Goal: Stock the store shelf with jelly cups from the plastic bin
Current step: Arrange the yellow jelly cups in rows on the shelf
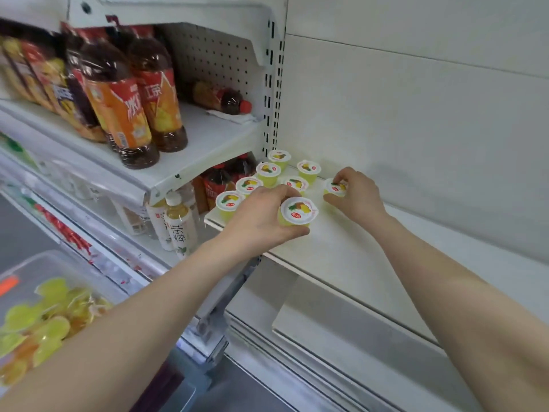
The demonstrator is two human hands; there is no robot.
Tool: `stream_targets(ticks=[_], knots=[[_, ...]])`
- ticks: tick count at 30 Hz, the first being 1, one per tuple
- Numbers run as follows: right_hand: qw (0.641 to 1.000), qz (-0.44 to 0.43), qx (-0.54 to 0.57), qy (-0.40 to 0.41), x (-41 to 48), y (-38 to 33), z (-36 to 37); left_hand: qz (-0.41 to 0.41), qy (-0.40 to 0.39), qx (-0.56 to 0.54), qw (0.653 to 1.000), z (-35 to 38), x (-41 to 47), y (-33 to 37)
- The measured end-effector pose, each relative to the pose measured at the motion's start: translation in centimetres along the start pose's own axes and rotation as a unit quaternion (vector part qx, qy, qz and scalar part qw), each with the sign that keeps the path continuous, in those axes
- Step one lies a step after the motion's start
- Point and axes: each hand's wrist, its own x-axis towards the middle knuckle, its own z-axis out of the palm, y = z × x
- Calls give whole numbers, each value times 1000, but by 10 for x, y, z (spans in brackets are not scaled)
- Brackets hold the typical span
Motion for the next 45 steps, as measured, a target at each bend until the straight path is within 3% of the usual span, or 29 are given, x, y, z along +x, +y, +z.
stream_targets(ticks=[15, 21, 25, 28, 35, 45], knots=[[999, -18, 27, -3, 30, 17, 13, -17, 0, 11, 1000, 18, 29, 2], [994, -110, 3, 17, 4, 16, -14, -13, 14, 35, 999, 29, 46, -3], [987, -151, 23, -45, -27, 14, -27, -24, 23, 16, 999, 35, 60, 4], [985, -138, 79, -75, -43, 5, -29, -19, 21, 2, 1000, 40, 65, 16], [982, -78, 168, -37, -62, 2, -26, -5, -38, -34, 999, 39, 56, 24], [994, -49, 94, -31, -63, 12, -5, 31, -60, 235, 970, 23, 60, -23]])
